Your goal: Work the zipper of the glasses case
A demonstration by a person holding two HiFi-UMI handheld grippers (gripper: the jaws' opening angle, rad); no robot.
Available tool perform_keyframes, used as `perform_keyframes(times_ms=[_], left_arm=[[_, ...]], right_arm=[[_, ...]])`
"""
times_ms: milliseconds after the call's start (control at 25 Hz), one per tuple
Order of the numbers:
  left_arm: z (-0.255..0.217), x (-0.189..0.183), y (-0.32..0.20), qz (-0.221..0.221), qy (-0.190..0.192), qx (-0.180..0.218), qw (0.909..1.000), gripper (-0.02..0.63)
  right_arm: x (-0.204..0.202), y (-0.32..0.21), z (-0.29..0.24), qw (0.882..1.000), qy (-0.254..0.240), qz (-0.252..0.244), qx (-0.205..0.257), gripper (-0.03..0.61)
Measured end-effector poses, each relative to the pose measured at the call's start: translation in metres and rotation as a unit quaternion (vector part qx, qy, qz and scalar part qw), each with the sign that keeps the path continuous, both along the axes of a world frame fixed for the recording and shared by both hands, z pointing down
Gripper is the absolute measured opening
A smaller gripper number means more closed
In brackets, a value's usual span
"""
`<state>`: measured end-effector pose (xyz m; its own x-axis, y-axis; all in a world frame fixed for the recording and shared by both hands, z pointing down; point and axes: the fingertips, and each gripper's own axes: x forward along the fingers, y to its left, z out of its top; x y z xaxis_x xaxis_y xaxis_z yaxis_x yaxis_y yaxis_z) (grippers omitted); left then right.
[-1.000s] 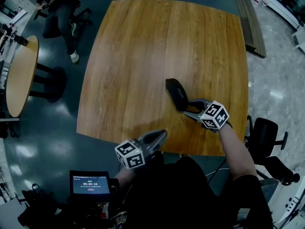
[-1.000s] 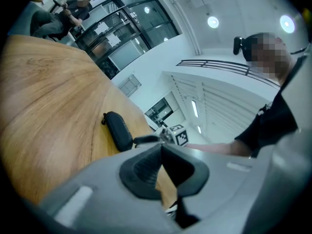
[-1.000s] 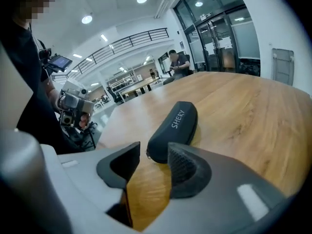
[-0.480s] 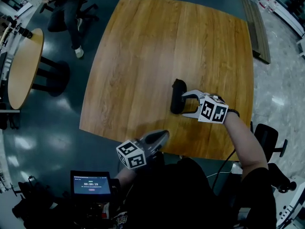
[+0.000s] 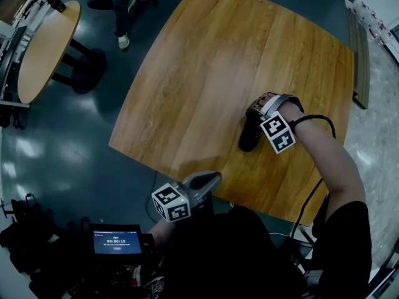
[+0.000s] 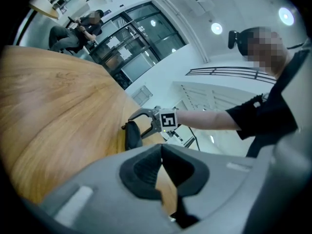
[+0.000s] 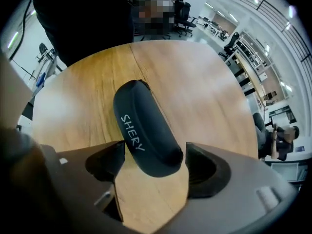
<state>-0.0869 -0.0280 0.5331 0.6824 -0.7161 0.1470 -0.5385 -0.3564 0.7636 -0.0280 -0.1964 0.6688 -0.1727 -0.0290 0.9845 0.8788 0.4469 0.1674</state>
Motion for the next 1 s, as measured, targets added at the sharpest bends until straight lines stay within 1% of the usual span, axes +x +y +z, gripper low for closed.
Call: perform_keyframes(times_ms=[40, 80, 120, 160, 200, 240, 280, 320, 360, 400, 440, 480, 520, 560, 600, 640, 720, 800, 840, 880, 920, 960, 1000], left_arm=[[0.002, -0.004, 0.001, -0.005, 0.002, -0.004, 1.0, 0.0], [0.004, -0.006, 0.001, -0.008, 0.005, -0.007, 0.9999, 0.0], [0.004, -0.008, 0.001, -0.008, 0.007, -0.008, 0.9999, 0.0], [0.004, -0.008, 0.0, -0.006, 0.008, -0.008, 0.9999, 0.0], [0.004, -0.008, -0.001, -0.003, 0.008, -0.006, 0.9999, 0.0], [0.003, -0.006, -0.003, 0.001, 0.007, -0.005, 1.0, 0.0], [0.003, -0.005, -0.005, 0.006, 0.007, -0.003, 0.9999, 0.0], [0.002, -0.003, -0.008, 0.012, 0.008, -0.002, 0.9999, 0.0], [0.002, -0.001, -0.01, 0.017, 0.009, -0.001, 0.9998, 0.0], [0.001, 0.001, -0.012, 0.023, 0.01, 0.001, 0.9997, 0.0], [0.001, 0.003, -0.013, 0.029, 0.011, 0.002, 0.9995, 0.0], [0.001, 0.006, -0.013, 0.035, 0.011, 0.002, 0.9993, 0.0], [0.001, 0.009, -0.013, 0.042, 0.011, 0.002, 0.9991, 0.0], [0.0, 0.012, -0.012, 0.049, 0.012, 0.001, 0.9987, 0.0], [-0.001, 0.016, -0.012, 0.055, 0.013, 0.001, 0.9984, 0.0], [-0.002, 0.02, -0.012, 0.062, 0.014, 0.001, 0.998, 0.0], [-0.005, 0.028, -0.012, 0.076, 0.015, 0.002, 0.997, 0.0], [-0.008, 0.034, -0.013, 0.089, 0.013, 0.008, 0.9959, 0.0], [-0.009, 0.036, -0.013, 0.095, 0.01, 0.011, 0.9954, 0.0], [-0.009, 0.037, -0.012, 0.1, 0.006, 0.016, 0.9948, 0.0], [-0.01, 0.036, -0.011, 0.105, 0.002, 0.02, 0.9943, 0.0], [-0.01, 0.034, -0.009, 0.109, -0.002, 0.024, 0.9938, 0.0], [-0.01, 0.031, -0.008, 0.112, -0.004, 0.028, 0.9933, 0.0]], right_arm=[[-0.005, 0.004, 0.004, 1.0, 0.003, -0.001, -0.005, 0.364], [-0.008, 0.007, 0.006, 1.0, 0.003, 0.009, -0.012, 0.368], [-0.01, 0.008, 0.006, 0.999, -0.002, 0.033, -0.023, 0.365], [-0.012, 0.007, 0.005, 0.996, -0.01, 0.074, -0.038, 0.362], [-0.012, 0.005, 0.004, 0.99, -0.018, 0.128, -0.056, 0.364], [-0.01, 0.001, 0.004, 0.978, -0.027, 0.192, -0.073, 0.36], [-0.005, -0.003, 0.004, 0.96, -0.038, 0.263, -0.088, 0.357], [0.0, -0.008, 0.003, 0.934, -0.051, 0.339, -0.1, 0.356], [0.007, -0.012, 0.003, 0.899, -0.065, 0.417, -0.114, 0.356], [0.016, -0.014, 0.003, 0.856, -0.078, 0.494, -0.129, 0.345], [0.025, -0.014, 0.004, 0.81, -0.089, 0.562, -0.144, 0.336], [0.035, -0.011, 0.007, 0.765, -0.097, 0.616, -0.157, 0.318], [0.042, -0.006, 0.008, 0.731, -0.105, 0.653, -0.167, 0.308], [0.046, 0.0, 0.009, 0.711, -0.113, 0.673, -0.169, 0.308], [0.048, 0.004, 0.008, 0.705, -0.124, 0.679, -0.165, 0.304], [0.048, 0.006, 0.006, 0.707, -0.135, 0.676, -0.157, 0.302], [0.046, 0.006, -0.001, 0.716, -0.153, 0.665, -0.147, 0.304], [0.045, 0.005, -0.005, 0.722, -0.164, 0.655, -0.148, 0.304], [0.046, 0.005, -0.006, 0.723, -0.172, 0.651, -0.15, 0.304], [0.048, 0.006, -0.008, 0.721, -0.185, 0.65, -0.154, 0.305], [0.05, 0.008, -0.012, 0.713, -0.204, 0.651, -0.158, 0.313], [0.052, 0.011, -0.022, 0.702, -0.231, 0.654, -0.163, 0.318], [0.055, 0.014, -0.036, 0.685, -0.267, 0.658, -0.165, 0.314]])
